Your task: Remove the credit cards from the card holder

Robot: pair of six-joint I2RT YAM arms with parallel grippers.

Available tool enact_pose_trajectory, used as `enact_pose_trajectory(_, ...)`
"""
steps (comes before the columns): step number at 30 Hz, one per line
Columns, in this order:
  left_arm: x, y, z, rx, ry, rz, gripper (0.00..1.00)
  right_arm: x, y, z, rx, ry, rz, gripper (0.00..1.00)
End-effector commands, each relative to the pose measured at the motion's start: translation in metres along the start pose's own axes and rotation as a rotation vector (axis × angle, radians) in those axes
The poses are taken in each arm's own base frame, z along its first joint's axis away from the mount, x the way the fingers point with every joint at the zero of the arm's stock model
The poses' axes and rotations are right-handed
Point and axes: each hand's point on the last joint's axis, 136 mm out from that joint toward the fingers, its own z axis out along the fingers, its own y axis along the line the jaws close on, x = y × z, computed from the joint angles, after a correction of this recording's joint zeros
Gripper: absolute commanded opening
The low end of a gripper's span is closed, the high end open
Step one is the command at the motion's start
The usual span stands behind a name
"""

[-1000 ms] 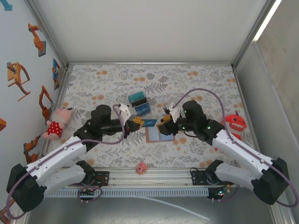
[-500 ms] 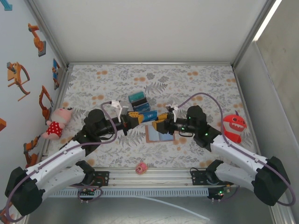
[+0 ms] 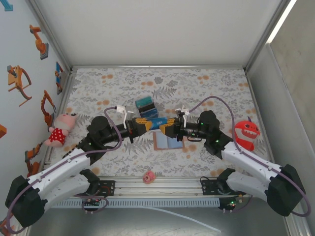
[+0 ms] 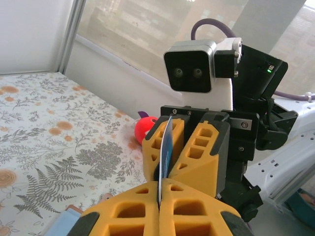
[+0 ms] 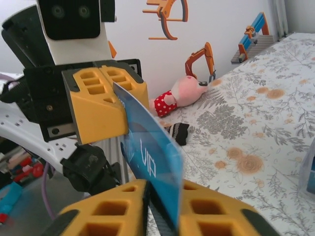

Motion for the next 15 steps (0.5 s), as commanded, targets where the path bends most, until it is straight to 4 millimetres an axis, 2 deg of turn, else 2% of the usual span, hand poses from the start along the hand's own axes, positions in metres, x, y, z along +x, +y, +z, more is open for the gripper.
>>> enact_pose_trajectory(1, -0.002, -0.004, -0.002, 0.02, -0.014, -0.006, 0.0, -0.023, 0.015, -0.004, -0.04, -0.047, -0.065, 0.07)
enact_pose_trajectory(3, -0.003, -0.003, -0.002, 0.015, -0.01, -0.007, 0.02, -0.022, 0.016, -0.004, -0.041, -0.039, -0.069, 0.0)
enact_pose_trajectory(5, -0.003, -0.003, -0.002, 0.009, 0.003, 0.005, 0.12, -0.02, 0.015, -0.004, -0.033, -0.027, -0.072, 0.0)
enact_pose_trajectory(8, -0.004, -0.005, -0.003, -0.006, 0.039, 0.051, 0.35, -0.016, 0.015, -0.006, -0.024, -0.005, -0.08, 0.0)
enact_pose_trajectory(10, -0.006, -0.007, -0.004, -0.016, 0.072, 0.097, 0.45, -0.013, 0.014, -0.007, -0.01, 0.021, -0.082, 0.0)
enact_pose_trajectory(12, -0.009, -0.01, -0.007, -0.025, 0.102, 0.149, 0.5, -0.008, 0.013, -0.008, 0.0, 0.049, -0.077, 0.0)
enact_pose_trajectory(15, -0.012, -0.012, -0.009, -0.041, 0.162, 0.21, 0.5, 0.0, 0.013, -0.007, -0.008, 0.096, -0.061, 0.0)
